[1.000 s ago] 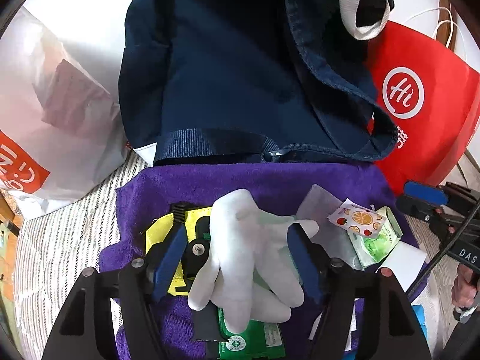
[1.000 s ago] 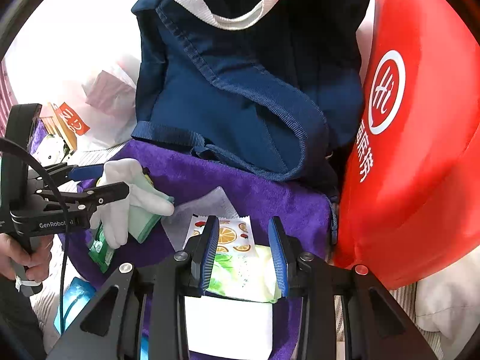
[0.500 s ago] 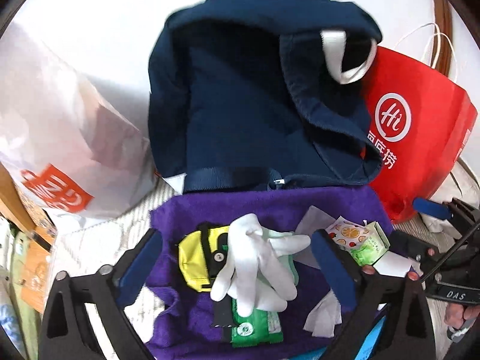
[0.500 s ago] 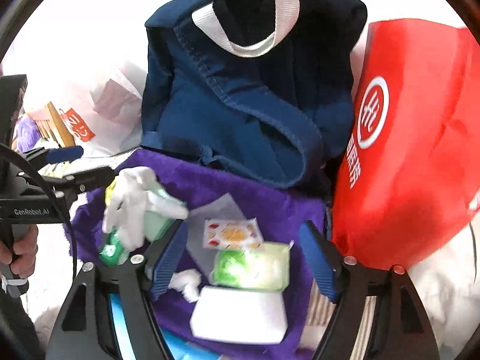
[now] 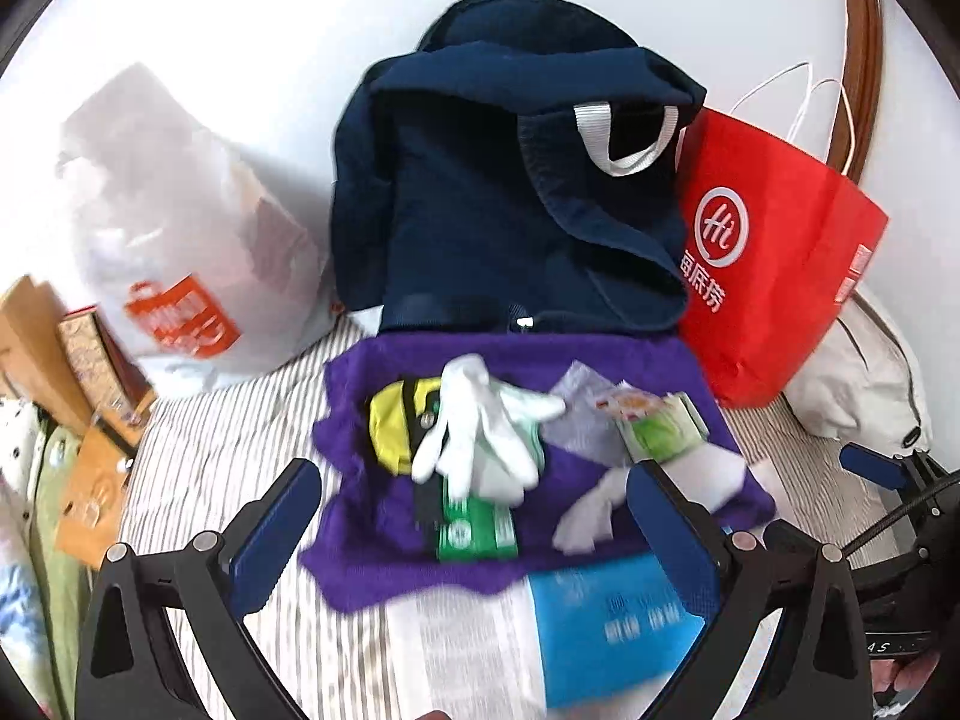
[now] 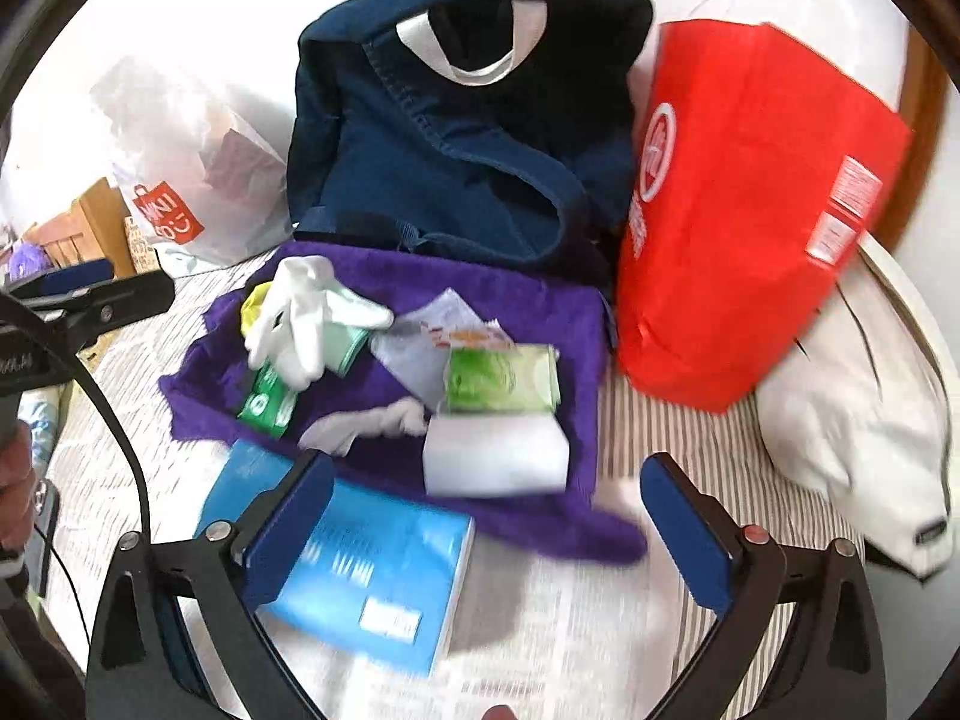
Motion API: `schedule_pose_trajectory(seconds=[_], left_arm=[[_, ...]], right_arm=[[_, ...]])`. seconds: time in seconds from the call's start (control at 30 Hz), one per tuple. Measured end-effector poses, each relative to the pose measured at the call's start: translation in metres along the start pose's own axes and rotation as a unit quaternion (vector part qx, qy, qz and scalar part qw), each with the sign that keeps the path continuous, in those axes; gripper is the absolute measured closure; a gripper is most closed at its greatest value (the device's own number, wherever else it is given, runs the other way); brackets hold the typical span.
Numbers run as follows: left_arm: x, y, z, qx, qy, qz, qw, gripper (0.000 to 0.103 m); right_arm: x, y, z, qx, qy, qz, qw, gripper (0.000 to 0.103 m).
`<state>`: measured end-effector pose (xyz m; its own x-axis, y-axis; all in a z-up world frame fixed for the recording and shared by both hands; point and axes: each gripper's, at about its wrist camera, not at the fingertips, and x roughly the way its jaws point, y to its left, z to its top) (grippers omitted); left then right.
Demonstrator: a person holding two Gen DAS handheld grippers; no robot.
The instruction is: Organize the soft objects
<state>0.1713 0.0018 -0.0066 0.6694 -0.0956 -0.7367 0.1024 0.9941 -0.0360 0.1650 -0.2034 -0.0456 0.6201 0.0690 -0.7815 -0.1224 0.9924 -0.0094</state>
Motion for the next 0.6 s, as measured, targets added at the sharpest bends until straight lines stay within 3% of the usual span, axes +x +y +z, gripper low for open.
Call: schedule_pose_trajectory(seconds=[0.17, 0.6], left_arm=[[-0.041, -0.004, -0.027, -0.022, -0.004, 0.005, 0.9997, 0.0], [-0.104, -0.027, -0.068, -0.012, -0.015, 0.005, 0.9998, 0.0]], right_arm=[[-0.032, 0.002, -0.022, 0.005, -0.003, -0.008, 1.0, 0.001], [-0.104, -0.02, -0.063, 0.043, -0.021, -0.036, 0.998, 0.001]])
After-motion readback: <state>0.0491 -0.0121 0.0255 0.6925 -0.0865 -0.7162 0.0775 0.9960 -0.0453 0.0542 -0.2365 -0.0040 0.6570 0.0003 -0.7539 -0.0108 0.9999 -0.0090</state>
